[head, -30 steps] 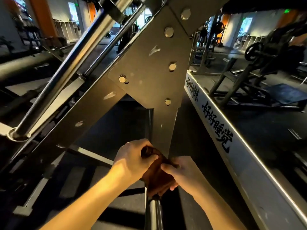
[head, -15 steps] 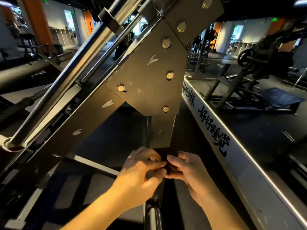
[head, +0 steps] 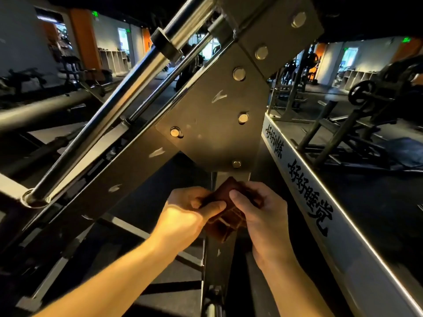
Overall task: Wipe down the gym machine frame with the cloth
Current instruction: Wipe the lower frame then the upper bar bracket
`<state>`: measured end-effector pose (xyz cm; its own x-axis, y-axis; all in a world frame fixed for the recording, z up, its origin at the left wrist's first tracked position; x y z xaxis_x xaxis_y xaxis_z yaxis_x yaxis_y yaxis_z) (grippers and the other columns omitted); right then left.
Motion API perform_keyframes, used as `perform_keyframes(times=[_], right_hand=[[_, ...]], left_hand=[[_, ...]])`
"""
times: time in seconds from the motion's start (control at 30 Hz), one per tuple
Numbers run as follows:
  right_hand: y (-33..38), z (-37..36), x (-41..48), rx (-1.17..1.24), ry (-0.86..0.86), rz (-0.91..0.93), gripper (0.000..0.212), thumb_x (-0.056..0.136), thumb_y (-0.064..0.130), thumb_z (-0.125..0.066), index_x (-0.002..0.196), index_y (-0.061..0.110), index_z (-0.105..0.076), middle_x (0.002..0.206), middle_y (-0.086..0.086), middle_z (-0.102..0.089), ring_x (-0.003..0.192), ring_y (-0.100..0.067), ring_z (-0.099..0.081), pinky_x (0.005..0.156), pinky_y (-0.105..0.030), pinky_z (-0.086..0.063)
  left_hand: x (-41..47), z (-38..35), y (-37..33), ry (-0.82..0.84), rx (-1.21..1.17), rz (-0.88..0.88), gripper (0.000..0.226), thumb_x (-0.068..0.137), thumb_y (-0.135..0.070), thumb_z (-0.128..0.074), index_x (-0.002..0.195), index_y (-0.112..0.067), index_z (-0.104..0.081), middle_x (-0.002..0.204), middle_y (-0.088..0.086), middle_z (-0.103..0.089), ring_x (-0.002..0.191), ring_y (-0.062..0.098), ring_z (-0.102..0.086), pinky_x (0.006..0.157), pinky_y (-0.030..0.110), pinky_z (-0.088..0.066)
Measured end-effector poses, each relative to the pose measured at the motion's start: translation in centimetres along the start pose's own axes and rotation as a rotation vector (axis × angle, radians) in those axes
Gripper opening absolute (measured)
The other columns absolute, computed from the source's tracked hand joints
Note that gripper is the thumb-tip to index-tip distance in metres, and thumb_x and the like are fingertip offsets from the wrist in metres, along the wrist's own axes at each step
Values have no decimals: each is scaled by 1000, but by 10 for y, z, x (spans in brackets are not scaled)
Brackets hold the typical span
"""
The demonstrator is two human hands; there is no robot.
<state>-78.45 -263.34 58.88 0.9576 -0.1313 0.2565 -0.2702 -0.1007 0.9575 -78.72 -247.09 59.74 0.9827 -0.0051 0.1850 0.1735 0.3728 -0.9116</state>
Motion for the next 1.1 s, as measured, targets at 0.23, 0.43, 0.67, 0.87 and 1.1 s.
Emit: perform_keyframes(times=[0.23,0.43,0.67,0.87,1.1], right_hand=[[46,-21,29,-227,-126,362,23,91,14,-72,108,29,-71,104,10,-72,104,-5,-68,87,-29,-59],[99,-59,68,-583,-484,776,23,96,25,-70,116,13,-70,106,4,-65,93,-1,-60,89,-20,-50],[42,-107,48,-646,-489,784,21,96,23,-68,114,11,-68,117,0,-62,111,-8,-61,96,-19,-49],[93,-74,74,-636,-703,811,18,92,15,-71,109,11,-70,114,-7,-64,107,-13,-62,90,-32,-56],[55,-115,47,-852,-419,900,16,96,20,-64,108,11,-71,110,-1,-59,99,-3,-57,87,-15,-49]], left_hand=[[19,81,-20,-312,471,-618,25,87,-24,-75,111,-17,-73,108,-6,-72,99,7,-67,86,28,-57],[62,116,-40,-512,748,-836,35,89,-27,-78,116,-6,-68,123,15,-62,113,32,-57,90,45,-51],[76,120,-28,-456,771,-887,31,85,-23,-78,108,-2,-73,121,18,-63,109,35,-57,87,42,-39],[83,121,-26,-413,746,-914,28,83,-25,-79,103,-5,-76,121,16,-65,107,34,-59,84,41,-37],[88,122,-21,-425,700,-959,31,82,-24,-77,106,-4,-75,118,16,-65,103,34,-59,82,38,-34]])
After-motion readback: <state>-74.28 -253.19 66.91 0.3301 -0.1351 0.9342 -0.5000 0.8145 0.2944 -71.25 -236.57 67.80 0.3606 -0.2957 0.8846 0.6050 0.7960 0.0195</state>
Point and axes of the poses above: each hand's wrist, its own x-axis towards the middle knuckle, its own z-axis out of the back of the hand, y = z × x, the point moved 3 cm from there along x, towards the middle knuckle
